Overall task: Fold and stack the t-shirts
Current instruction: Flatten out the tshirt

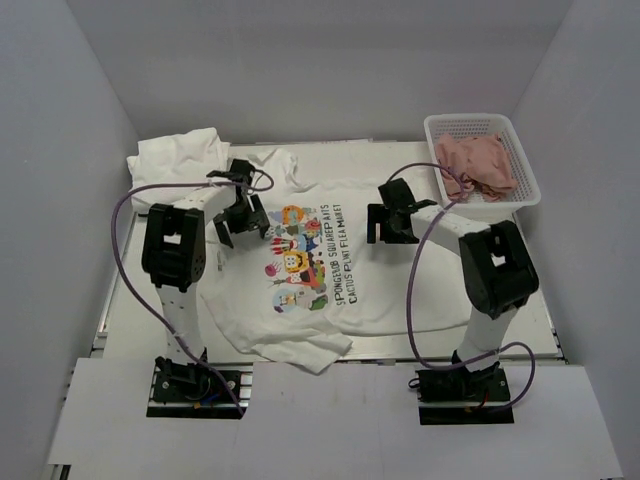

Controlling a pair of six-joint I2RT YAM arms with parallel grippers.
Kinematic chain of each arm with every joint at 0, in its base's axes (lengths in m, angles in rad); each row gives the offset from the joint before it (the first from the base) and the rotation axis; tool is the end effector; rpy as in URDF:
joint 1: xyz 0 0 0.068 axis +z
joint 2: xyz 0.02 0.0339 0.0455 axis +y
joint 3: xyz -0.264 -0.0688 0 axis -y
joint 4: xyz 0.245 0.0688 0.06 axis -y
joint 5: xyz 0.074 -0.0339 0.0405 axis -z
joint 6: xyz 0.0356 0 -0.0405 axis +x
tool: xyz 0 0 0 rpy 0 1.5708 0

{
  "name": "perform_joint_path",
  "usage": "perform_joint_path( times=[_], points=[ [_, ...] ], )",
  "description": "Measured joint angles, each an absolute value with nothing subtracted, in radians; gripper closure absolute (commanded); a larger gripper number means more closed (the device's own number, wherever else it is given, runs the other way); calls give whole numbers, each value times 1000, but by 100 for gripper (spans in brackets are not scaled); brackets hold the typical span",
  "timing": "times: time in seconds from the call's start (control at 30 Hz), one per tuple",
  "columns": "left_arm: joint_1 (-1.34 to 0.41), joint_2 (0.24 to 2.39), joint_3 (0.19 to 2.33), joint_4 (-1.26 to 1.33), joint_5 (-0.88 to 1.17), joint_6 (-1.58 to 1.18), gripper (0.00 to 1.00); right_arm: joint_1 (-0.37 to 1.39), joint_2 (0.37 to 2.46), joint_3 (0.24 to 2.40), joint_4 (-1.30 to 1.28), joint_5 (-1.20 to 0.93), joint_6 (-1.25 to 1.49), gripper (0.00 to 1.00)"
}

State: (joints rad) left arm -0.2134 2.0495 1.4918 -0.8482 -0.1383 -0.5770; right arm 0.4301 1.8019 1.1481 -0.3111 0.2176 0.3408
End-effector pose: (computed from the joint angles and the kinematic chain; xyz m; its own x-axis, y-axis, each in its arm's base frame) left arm 0.3912 -0.0797 0.1613 -0.9103 -0.3556 -0.2118 -0.3686 0.9293 0.0244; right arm 0.3426 0.1487 0.1797 -0.8029 -0.0093 -0.5961 -0.0287 0.9993 0.0231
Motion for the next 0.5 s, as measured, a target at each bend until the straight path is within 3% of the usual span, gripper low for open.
perform_joint_path(
  times=[0.33, 0.5],
  points=[
    [-202, 2430, 2123, -1016, -138, -498, 0, 402, 2100, 1515, -393, 296, 325, 10],
    [-187, 2540, 2315, -964, -136, -455, 0, 378, 2231, 1717, -419, 302, 300, 10]
  ],
)
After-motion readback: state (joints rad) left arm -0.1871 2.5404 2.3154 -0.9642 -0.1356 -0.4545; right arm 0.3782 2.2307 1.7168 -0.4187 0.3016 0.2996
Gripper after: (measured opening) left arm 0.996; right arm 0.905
